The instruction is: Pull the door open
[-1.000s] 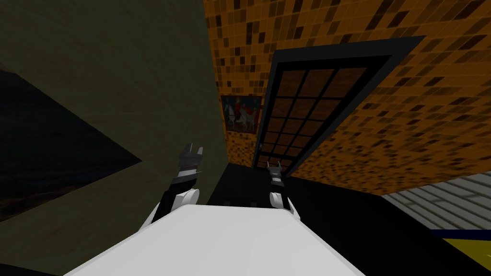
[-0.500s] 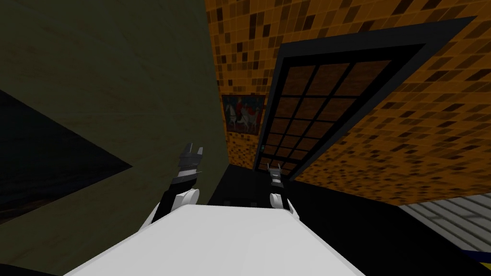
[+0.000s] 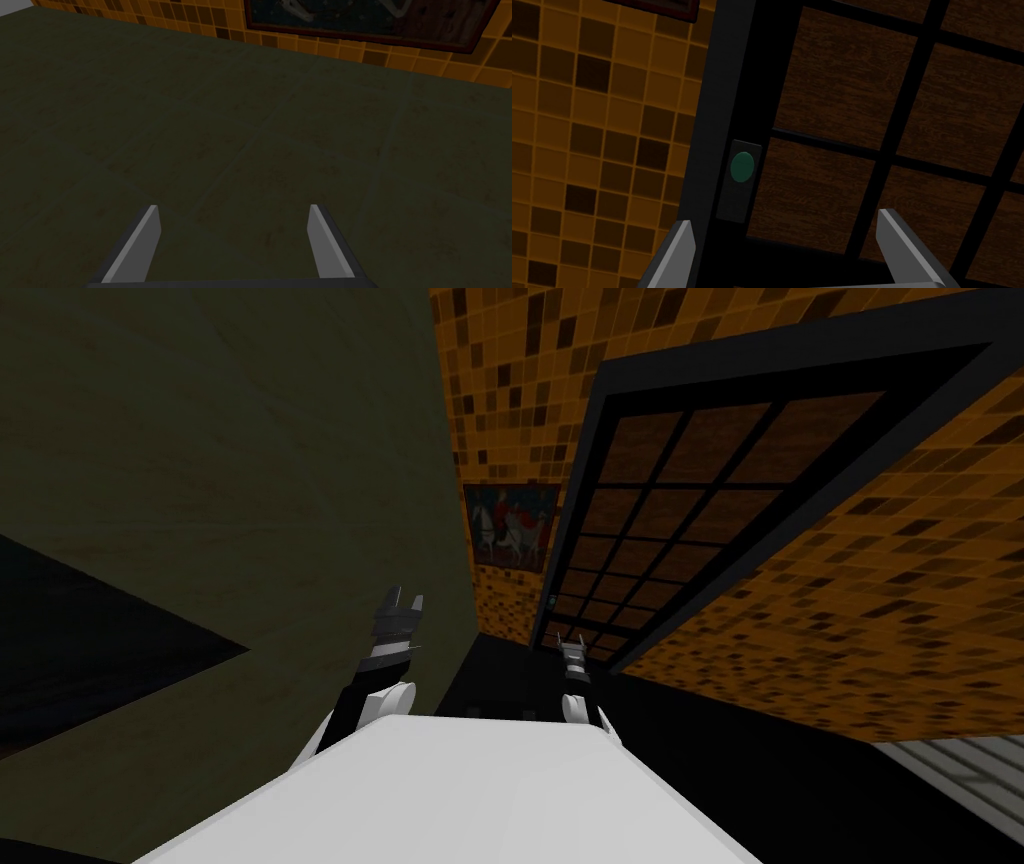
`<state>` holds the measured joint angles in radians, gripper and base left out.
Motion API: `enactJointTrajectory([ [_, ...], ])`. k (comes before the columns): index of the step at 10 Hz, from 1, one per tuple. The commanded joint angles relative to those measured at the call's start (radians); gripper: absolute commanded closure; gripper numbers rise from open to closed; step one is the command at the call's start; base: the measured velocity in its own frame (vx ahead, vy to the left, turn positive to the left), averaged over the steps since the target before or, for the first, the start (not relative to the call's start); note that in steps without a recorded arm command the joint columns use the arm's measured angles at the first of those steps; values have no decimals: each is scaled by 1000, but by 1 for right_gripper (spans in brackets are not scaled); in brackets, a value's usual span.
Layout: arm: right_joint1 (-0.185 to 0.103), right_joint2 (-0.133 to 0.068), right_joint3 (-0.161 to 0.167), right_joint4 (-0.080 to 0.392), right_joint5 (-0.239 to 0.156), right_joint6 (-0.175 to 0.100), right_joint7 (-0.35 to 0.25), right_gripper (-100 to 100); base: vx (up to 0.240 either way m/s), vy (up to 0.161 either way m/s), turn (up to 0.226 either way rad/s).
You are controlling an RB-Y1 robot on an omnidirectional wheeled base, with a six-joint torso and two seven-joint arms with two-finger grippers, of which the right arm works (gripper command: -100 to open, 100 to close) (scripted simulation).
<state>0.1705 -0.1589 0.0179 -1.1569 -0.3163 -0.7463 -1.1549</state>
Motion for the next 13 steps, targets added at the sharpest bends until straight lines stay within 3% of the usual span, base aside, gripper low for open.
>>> enactJointTrajectory([
  [1, -9, -6, 0, 32, -10, -7, -36, -100, 95, -11, 45],
  [13, -84, -25, 5, 282, -75, -61, -254, -100, 111, -10, 43],
])
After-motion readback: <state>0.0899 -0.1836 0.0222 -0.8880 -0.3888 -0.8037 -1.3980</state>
